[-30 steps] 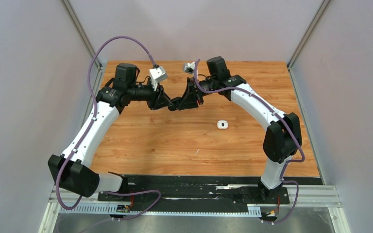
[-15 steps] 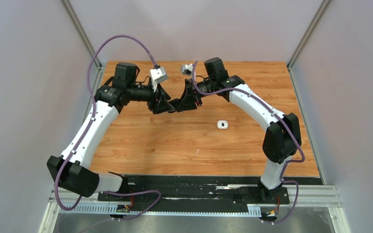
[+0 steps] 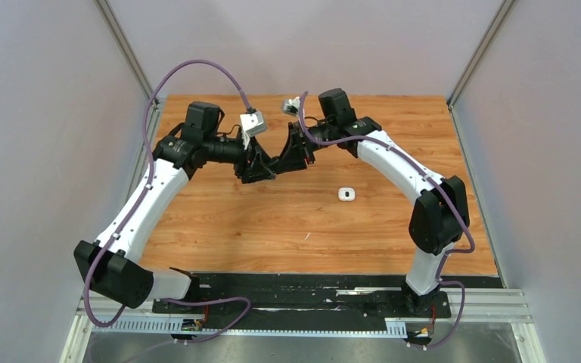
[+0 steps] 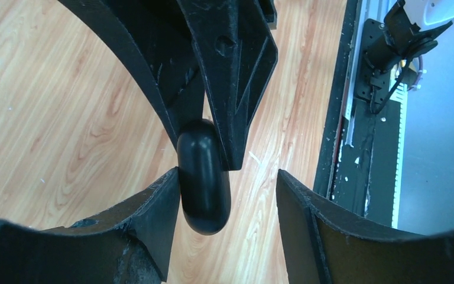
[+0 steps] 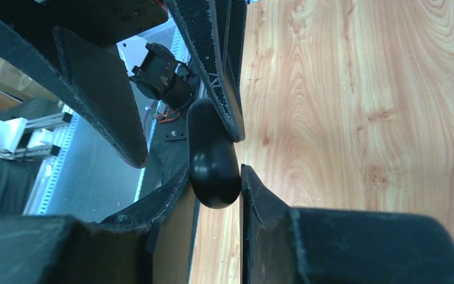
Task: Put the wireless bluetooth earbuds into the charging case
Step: Close the charging case, then place the charging case at the center of the board.
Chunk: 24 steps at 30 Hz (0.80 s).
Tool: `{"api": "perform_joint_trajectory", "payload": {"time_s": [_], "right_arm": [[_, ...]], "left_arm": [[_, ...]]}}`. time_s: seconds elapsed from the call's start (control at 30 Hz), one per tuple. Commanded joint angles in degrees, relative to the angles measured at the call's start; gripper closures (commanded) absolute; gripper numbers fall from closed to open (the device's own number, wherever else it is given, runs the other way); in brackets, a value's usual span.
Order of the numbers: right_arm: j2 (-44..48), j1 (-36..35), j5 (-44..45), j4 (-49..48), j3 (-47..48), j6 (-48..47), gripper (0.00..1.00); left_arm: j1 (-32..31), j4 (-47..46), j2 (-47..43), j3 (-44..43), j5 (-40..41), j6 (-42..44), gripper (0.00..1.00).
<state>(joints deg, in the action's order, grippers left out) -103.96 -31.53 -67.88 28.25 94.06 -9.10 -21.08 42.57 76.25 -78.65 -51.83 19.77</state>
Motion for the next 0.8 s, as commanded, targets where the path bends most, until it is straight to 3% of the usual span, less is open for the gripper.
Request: {"api": "perform_joint_trajectory", "payload": {"time_s": [0.0, 0.2, 0.33, 0.5, 0.53, 0.7, 0.77], "right_arm": [[-0.7, 1.3, -0.3, -7.3, 1.0, 7.1, 1.0], [-1.4, 2.8, -0.6, -7.6, -2.9, 7.4, 1.0], [-2.1, 6.1, 2.9, -7.1, -10.9, 8.7, 1.0], [-4.0, 9.0, 8.7, -5.9, -18.4, 11.1, 1.0], [-4.5, 9.0, 9.9, -5.8, -19.7, 11.0, 1.0], [-6.4, 9.0, 15.1, -6.2, -23.6, 11.5, 0.99], [-6.7, 9.0, 18.8, -6.2, -23.9, 11.5, 0.91]], "left_arm": [[-2.4, 0.9, -4.1, -0.7, -2.7, 2.6, 0.35], [-1.1, 1.8, -6.0, -2.4, 9.6, 5.7, 0.3], [5.0, -4.1, -7.8, -2.0, 15.6, -2.3, 0.15], [8.5, -0.2, -4.5, -1.8, 19.6, -12.8, 0.12], [8.6, 0.5, -4.2, -0.6, 19.9, -13.7, 0.03], [8.6, -2.4, -4.6, 6.1, 18.5, -21.6, 0.0], [8.6, -2.3, -4.2, 7.5, 19.0, -22.9, 0.0]]}}
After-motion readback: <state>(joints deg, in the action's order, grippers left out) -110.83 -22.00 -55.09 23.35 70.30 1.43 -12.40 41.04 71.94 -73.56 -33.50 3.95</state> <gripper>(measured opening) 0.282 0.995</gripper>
